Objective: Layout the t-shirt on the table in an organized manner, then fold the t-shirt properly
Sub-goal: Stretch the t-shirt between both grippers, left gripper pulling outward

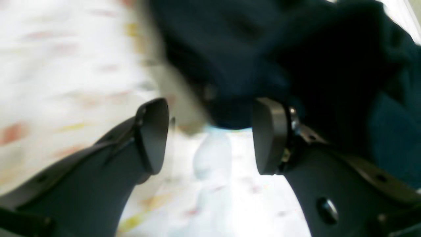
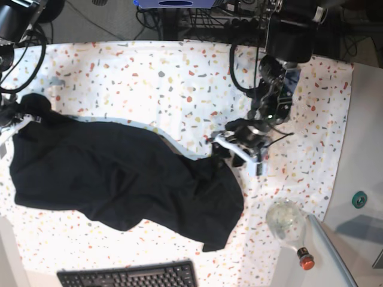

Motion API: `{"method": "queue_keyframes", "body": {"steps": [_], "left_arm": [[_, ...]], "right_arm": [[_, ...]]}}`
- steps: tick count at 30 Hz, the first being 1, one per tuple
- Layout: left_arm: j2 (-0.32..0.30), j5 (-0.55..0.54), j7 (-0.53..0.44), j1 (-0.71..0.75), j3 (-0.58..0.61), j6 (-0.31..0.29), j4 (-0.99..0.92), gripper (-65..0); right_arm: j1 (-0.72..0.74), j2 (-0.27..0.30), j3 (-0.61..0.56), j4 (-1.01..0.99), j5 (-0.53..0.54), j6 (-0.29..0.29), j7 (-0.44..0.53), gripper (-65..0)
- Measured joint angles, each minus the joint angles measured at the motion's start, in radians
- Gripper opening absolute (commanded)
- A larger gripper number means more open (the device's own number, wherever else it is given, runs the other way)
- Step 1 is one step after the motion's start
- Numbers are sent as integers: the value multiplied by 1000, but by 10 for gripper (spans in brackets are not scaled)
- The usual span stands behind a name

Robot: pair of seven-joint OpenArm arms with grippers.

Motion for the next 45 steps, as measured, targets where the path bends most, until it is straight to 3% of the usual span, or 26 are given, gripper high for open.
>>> {"method": "queue_keyframes", "body": {"steps": [3, 5, 9, 10, 15, 19, 26, 30, 34, 41, 45], "left_arm": [[28, -4, -31, -15, 8, -6, -62, -272], [31, -7, -40, -16, 5, -6, -69, -316], [23, 2, -29, -15, 5, 2, -69, -609], [23, 2, -29, -15, 3, 2, -69, -650], [-13, 1, -28, -15, 3, 2, -66, -650], [-76, -5, -3, 36, 4, 1, 66, -650], [-196, 8, 285, 218, -176, 2, 343, -650], [-224, 10, 425, 282, -271, -3, 480, -650], [-251, 0, 521, 310, -286, -10, 514, -650], [-257, 1, 542, 302, -289, -7, 499, -650], [-256, 8, 545, 249, -289, -7, 398, -650]], "right_arm": [[0, 0, 0, 0, 0, 0, 0, -650], [0, 0, 0, 0, 0, 0, 0, -650], [0, 0, 2, 0, 0, 0, 0, -650], [0, 2, 3, 0, 0, 0, 0, -650], [-1, 5, 4, 0, 0, 0, 0, -650], [-2, 5, 5, 0, 3, 0, 1, -650], [-39, 23, 5, 0, -3, 0, -1, -650], [-72, 19, 0, 20, 7, 0, 6, -650], [-118, 22, 0, 25, 2, 0, 0, -650], [-126, 5, 1, 25, 4, 0, 1, -650], [-138, -20, -1, 26, 5, 0, 1, -650]]}}
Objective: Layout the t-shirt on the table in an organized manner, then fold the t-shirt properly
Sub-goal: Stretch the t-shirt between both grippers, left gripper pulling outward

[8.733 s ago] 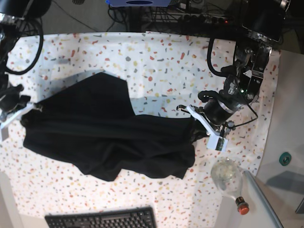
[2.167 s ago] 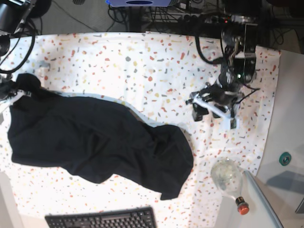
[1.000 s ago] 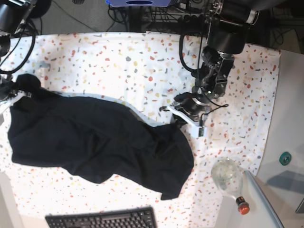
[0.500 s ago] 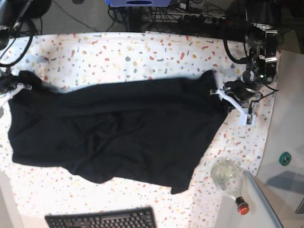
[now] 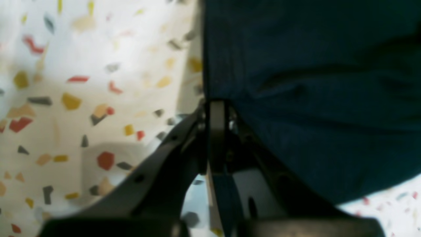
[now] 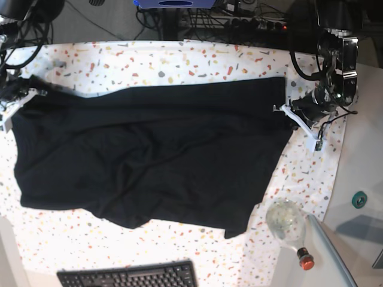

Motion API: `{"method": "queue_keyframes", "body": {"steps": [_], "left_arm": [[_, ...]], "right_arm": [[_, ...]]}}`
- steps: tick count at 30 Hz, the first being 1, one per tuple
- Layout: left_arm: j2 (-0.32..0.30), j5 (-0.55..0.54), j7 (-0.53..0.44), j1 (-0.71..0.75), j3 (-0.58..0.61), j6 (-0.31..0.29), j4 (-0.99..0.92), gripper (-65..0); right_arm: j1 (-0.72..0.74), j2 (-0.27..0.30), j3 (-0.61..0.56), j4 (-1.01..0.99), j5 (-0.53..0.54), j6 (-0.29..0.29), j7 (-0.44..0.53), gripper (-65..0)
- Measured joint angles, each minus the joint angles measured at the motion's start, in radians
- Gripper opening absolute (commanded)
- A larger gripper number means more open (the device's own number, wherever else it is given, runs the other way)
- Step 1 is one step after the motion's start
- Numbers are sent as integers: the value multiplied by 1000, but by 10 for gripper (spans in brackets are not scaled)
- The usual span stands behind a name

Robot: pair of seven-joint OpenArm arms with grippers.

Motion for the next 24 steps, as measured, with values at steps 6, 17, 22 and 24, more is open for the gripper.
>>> {"method": "queue_keyframes", "body": {"steps": [6, 17, 22, 24], "left_arm": [[0, -8, -9, -44, -21, 0, -59, -202], [99, -1, -116, 296, -252, -261, 113, -165], [139, 6, -133, 320, -290, -284, 101, -165], [139, -6, -140, 298, -282, -285, 62, -165]], "right_arm": [[-2, 3, 0, 0, -2, 0, 3, -650], [-18, 3, -2, 11, 2, 0, 3, -650], [-18, 3, -1, 11, 2, 0, 3, -650], [-16, 3, -2, 11, 2, 0, 3, -650]]}}
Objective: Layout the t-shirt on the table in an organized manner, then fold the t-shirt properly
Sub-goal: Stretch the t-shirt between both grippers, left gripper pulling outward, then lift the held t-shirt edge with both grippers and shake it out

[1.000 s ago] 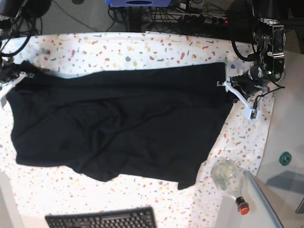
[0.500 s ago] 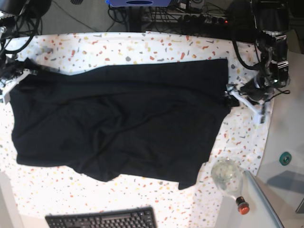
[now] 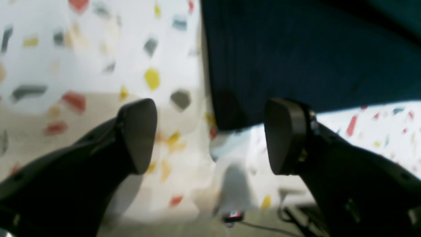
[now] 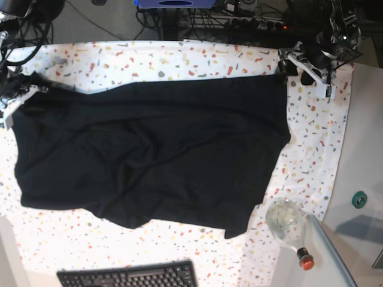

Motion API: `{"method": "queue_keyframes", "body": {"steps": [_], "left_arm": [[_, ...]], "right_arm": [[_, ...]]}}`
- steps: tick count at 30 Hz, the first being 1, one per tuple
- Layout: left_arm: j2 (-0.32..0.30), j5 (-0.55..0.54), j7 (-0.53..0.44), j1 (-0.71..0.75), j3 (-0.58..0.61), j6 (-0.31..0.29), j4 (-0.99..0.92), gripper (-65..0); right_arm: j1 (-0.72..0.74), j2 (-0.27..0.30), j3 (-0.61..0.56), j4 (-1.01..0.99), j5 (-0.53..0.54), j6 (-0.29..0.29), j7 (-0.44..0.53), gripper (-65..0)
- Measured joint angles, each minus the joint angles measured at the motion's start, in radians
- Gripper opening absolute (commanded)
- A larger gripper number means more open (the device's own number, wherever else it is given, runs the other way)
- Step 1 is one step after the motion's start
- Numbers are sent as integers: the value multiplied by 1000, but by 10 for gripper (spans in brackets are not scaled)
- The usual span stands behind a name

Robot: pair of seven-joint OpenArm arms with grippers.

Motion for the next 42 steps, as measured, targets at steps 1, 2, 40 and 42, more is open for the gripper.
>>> {"method": "queue_keyframes", "body": {"steps": [1, 2, 40, 42], "left_arm": [[3, -2, -18, -13, 1, -2, -19, -165], [6, -11, -24, -26, 1, -3, -36, -165], [-25, 2, 243, -13, 66, -2, 341, -650], [-28, 8, 248, -5, 69, 1, 349, -650]], "right_arm": [[1, 0, 1, 0, 0, 0, 0, -650], [1, 0, 1, 0, 0, 0, 0, -650], [11, 17, 31, 29, 22, 0, -32, -650], [-39, -18, 43, 24, 5, 0, -36, -650]]}}
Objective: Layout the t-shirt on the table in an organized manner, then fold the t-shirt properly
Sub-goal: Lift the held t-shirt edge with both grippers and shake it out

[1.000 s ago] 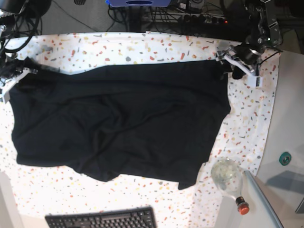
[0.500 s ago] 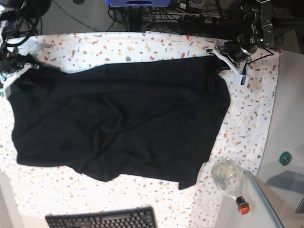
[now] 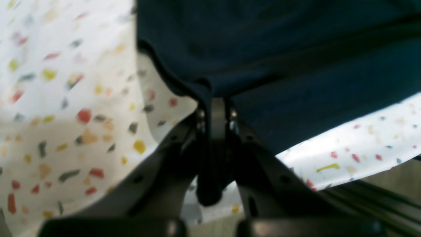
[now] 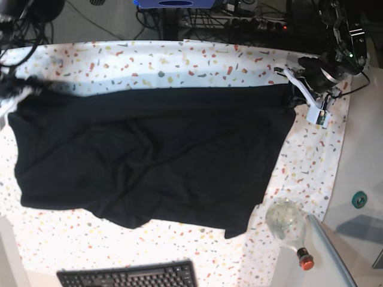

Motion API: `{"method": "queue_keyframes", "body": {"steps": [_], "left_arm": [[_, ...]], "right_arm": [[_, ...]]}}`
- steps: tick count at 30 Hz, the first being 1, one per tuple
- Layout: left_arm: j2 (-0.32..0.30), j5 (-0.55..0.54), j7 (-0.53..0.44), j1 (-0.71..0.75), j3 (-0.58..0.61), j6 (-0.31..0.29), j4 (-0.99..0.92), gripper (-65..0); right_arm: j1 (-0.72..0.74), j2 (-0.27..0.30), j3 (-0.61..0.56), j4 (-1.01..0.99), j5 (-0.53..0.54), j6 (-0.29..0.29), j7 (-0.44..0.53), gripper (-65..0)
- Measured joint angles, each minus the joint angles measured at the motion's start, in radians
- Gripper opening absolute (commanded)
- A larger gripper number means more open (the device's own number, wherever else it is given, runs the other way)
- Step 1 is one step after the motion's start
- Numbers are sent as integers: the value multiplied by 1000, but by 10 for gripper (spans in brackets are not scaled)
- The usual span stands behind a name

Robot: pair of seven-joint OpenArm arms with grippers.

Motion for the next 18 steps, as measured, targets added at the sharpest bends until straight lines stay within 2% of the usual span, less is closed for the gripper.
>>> {"method": "queue_keyframes", "body": {"steps": [3, 6, 10, 13, 16, 18], "left_arm": [[-1, 7, 13, -4, 45, 0, 2, -650], [-16, 10, 26, -90, 138, 3, -8, -650], [-23, -3, 44, -312, 261, 133, -72, -650], [-19, -8, 59, -518, 348, 172, -227, -650], [-13, -5, 61, -739, 437, 207, -406, -650], [-17, -2, 54, -868, 499, 225, -499, -650]], "right_arm": [[-33, -14, -9, -28, -14, 2, 13, -650], [80, 57, -14, -72, -4, 8, 42, -650], [321, 192, -31, -266, 18, 14, 84, -650], [509, 288, -154, -466, -14, 8, 78, -650], [706, 335, -297, -600, -6, 10, 176, -650], [817, 354, -377, -640, 3, 13, 207, -650]]}}
